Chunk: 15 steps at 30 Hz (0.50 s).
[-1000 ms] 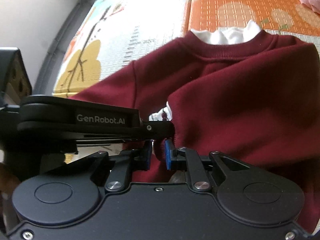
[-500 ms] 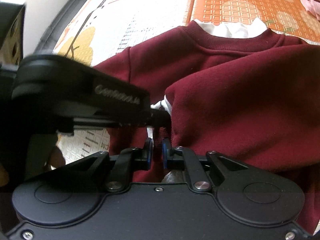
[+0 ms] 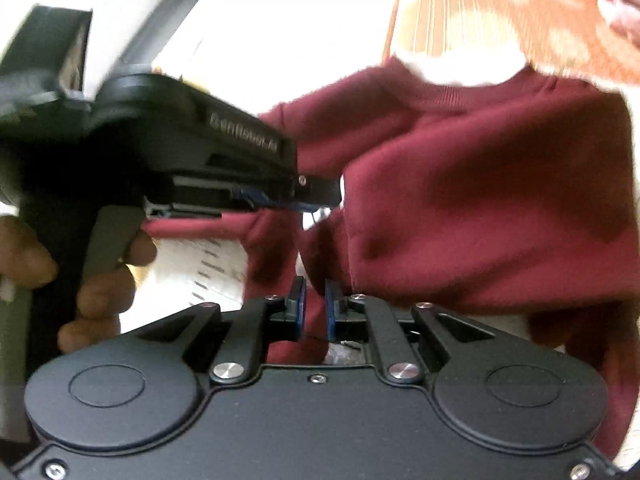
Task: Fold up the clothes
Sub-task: 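Open the left gripper and release the cuff onto the sweatshirt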
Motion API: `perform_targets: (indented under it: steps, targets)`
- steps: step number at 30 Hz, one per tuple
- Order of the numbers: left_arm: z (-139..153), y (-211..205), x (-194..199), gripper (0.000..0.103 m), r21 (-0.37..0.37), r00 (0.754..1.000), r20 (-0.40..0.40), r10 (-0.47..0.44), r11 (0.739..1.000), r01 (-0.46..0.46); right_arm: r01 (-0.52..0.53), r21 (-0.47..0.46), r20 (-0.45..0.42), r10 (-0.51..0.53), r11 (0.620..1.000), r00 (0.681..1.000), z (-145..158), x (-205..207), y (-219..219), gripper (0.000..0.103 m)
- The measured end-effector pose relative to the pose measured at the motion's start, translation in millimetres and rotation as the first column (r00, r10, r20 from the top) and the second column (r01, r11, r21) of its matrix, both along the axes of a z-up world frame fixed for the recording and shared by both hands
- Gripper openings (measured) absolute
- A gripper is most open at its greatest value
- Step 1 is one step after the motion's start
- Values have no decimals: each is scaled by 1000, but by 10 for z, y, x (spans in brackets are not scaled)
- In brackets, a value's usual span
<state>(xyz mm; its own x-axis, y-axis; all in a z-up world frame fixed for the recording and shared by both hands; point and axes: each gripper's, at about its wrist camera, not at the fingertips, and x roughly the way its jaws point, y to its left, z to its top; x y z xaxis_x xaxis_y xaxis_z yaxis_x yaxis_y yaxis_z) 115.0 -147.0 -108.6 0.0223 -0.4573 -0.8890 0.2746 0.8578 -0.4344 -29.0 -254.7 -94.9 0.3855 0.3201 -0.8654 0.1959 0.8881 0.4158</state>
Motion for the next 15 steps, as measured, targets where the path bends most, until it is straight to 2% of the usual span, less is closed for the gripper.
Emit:
perform_targets:
  steps: [7, 15]
  targets:
    - [228, -42, -83, 15, -30, 999, 40, -30, 999, 31, 64, 10, 50, -65, 998, 997, 246, 24, -223, 9]
    - [-62, -105, -182, 15, -9, 998, -32, -47, 999, 47, 57, -3, 5, -57, 998, 998, -37, 61, -119, 9]
